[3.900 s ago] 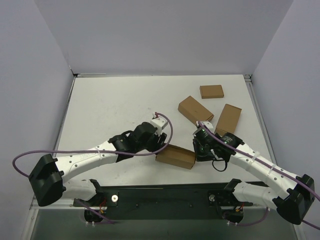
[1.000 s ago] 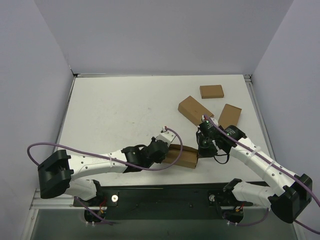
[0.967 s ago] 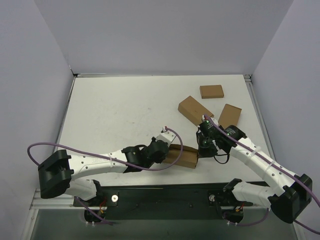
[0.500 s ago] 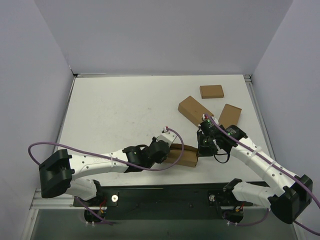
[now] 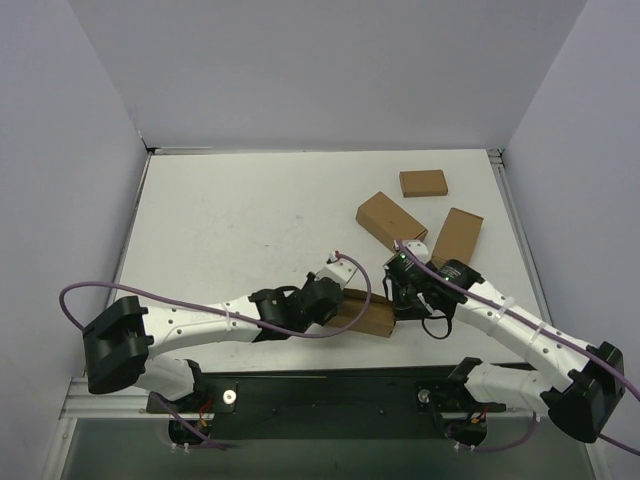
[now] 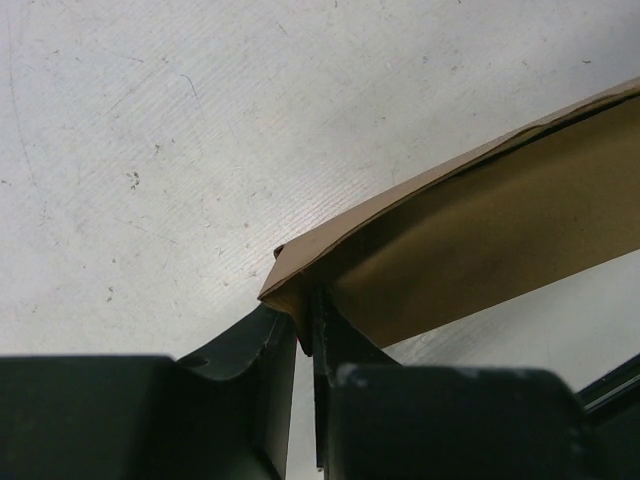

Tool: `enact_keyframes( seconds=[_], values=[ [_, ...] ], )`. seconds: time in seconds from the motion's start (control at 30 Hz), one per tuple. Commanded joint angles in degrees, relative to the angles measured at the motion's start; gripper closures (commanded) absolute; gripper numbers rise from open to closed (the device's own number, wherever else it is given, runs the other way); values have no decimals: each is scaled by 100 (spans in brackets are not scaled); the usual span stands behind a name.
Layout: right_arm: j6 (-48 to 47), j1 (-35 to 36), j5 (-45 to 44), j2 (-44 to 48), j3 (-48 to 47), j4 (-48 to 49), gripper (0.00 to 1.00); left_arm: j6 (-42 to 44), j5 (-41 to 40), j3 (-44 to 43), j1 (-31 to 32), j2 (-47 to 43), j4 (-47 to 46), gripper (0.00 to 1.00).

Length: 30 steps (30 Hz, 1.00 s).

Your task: Fold the paper box

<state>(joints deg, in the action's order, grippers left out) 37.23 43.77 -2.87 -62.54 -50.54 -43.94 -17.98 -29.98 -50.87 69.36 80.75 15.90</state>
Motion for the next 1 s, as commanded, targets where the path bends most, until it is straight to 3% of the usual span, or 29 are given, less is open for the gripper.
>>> enact_keyframes(
  seconds=[0.0,0.47,0.5,0.57,0.63,0.73,0.97],
  values=[
    [398,316,-407,-118,325,-97,100,-39,528,-37,7,90,273,100],
    [1339,967,-1180,-56,748,53,100,119,985,-2,-221,-287,-122,99],
    [1348,967,-1224,-56,722,44,100,171,1055,-10,-239,-401,-166,90],
    [1392,976,-1294,-74,669,35,100,242,1186,-28,-361,-533,-201,81],
    [1401,976,-1312,-152,642,35,100,303,1414,-37,-458,-744,-202,64],
    [1427,984,-1356,-240,616,35,100,339,1765,-2,-695,-1043,-202,50],
    [1427,1028,-1418,-311,511,35,100,190,2312,165,-1188,-1509,-96,39]
  ],
)
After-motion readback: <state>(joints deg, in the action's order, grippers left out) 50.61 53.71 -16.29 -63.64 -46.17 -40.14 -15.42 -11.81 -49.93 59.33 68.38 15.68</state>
